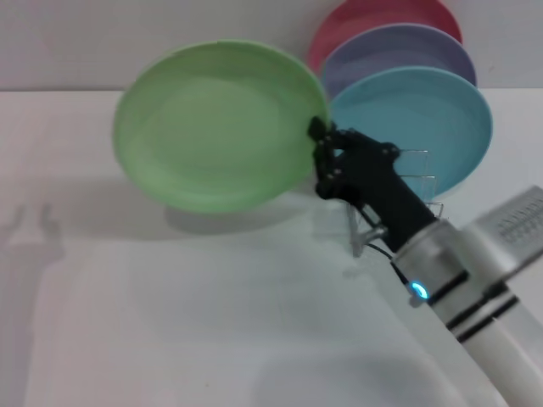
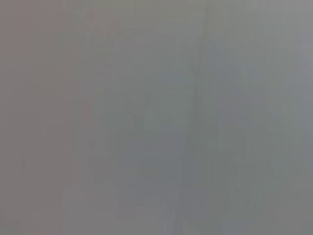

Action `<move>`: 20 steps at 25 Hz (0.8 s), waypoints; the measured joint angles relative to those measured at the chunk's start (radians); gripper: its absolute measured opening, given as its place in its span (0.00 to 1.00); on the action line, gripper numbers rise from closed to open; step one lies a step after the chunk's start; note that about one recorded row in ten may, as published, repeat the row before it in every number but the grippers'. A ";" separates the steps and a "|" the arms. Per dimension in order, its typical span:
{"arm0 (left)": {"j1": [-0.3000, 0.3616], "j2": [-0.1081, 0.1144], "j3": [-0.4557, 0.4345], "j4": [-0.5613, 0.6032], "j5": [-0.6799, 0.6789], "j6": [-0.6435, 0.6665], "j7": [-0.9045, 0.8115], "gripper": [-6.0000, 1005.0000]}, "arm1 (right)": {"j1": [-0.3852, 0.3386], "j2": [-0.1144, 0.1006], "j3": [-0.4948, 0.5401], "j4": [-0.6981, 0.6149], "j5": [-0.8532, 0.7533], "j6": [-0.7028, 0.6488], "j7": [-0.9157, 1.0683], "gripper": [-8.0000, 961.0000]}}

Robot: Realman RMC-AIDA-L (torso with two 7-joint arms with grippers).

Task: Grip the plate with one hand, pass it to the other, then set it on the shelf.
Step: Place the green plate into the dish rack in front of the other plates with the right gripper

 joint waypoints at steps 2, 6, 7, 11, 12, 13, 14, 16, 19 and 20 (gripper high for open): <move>-0.001 0.000 -0.007 0.005 0.000 -0.023 -0.001 0.32 | -0.035 -0.001 0.000 0.001 0.000 -0.053 0.000 0.03; -0.006 0.001 -0.012 0.015 -0.001 -0.057 -0.012 0.31 | -0.104 -0.001 -0.006 -0.002 -0.008 -0.176 -0.001 0.03; -0.006 0.001 -0.013 0.018 -0.001 -0.061 -0.019 0.31 | -0.123 -0.002 -0.006 -0.004 -0.018 -0.210 -0.001 0.03; -0.008 0.004 -0.024 0.043 -0.001 -0.063 -0.087 0.31 | -0.184 -0.004 0.001 -0.018 -0.045 -0.298 -0.001 0.03; -0.008 0.004 -0.026 0.048 -0.001 -0.063 -0.101 0.31 | -0.197 -0.004 0.001 -0.027 -0.046 -0.320 -0.001 0.03; -0.011 0.004 -0.027 0.065 0.000 -0.063 -0.131 0.31 | -0.207 -0.004 0.001 -0.035 -0.046 -0.337 -0.001 0.03; -0.014 0.004 -0.027 0.076 0.001 -0.065 -0.149 0.31 | -0.218 -0.004 0.001 -0.043 -0.046 -0.355 -0.001 0.03; -0.022 0.004 -0.027 0.095 0.004 -0.073 -0.178 0.31 | -0.234 -0.004 0.001 -0.060 -0.043 -0.387 -0.001 0.03; -0.029 0.005 -0.023 0.104 0.006 -0.091 -0.186 0.31 | -0.256 -0.004 0.005 -0.093 -0.039 -0.428 -0.001 0.04; -0.030 0.005 -0.022 0.105 0.006 -0.097 -0.184 0.31 | -0.262 -0.004 0.005 -0.105 -0.038 -0.442 0.002 0.04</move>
